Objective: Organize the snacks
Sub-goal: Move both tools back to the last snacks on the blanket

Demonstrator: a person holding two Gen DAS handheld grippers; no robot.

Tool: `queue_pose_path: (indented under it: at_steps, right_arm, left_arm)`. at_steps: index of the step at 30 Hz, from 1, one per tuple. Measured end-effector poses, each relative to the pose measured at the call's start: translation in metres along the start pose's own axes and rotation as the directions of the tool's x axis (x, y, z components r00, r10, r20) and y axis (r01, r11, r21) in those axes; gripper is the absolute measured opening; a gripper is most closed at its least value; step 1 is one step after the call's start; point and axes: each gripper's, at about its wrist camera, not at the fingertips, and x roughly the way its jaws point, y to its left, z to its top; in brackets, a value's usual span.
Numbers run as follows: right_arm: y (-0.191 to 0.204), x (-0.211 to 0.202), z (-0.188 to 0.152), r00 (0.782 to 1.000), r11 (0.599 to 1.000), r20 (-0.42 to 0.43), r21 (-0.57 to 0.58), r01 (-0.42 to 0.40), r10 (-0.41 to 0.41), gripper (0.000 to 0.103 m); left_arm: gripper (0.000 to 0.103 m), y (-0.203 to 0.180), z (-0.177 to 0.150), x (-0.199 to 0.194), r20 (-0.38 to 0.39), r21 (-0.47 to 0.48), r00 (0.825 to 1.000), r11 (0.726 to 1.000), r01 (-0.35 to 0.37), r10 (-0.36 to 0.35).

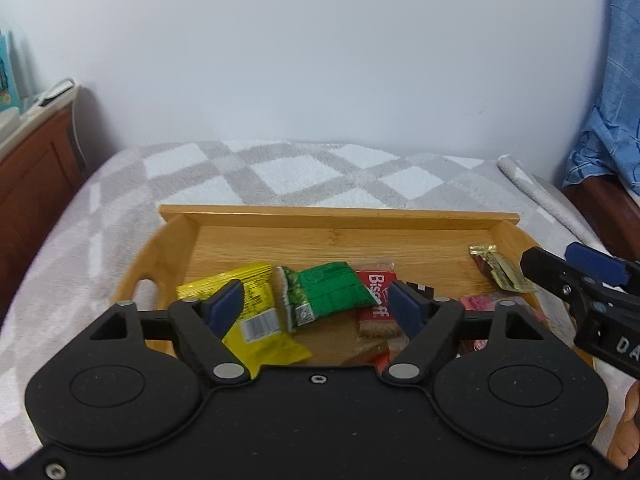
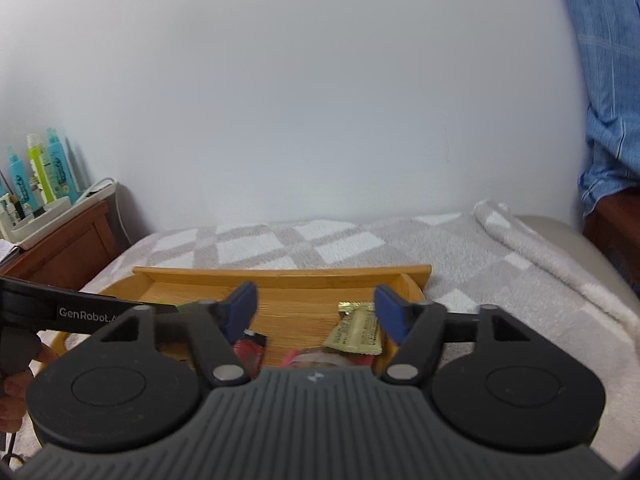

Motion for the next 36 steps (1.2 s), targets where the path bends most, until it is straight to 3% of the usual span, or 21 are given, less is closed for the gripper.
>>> queue_pose_path:
  at_steps: [7, 16, 28, 36]
  right_arm:
    - [0.014, -0.041, -0.005, 0.998, 0.999, 0.04, -0.028, 0.041, -0.04, 0.091]
    - [0.039, -0.086, -0.03, 0.995, 0.999, 0.094, -0.019, 0.03, -0.028, 0.101]
    - [0.066, -0.131, -0.076, 0.995, 0.998, 0.101, -0.055, 0.02, -0.015, 0.103]
    - [0.082, -0.145, -0.101, 0.995, 0.994, 0.094, -0.108, 0.035, -0.024, 0.103]
  left_arm:
    - [0.089, 0.007, -0.02, -0.045, 0.031, -0.002, 0.999, 1.0, -0.005, 0.005]
    - [0.091, 0.019, -0.064, -0.097, 0.047, -0.006, 0.999, 1.0, 0.0, 0.0]
    - [0.093, 0.037, -0.12, -0.148, 0.063, 0.005, 0.998, 1.0, -0.006, 0.006]
    - [0.094, 0.046, -0.148, -0.161, 0.043, 0.025, 0.999, 1.0, -0.011, 0.01]
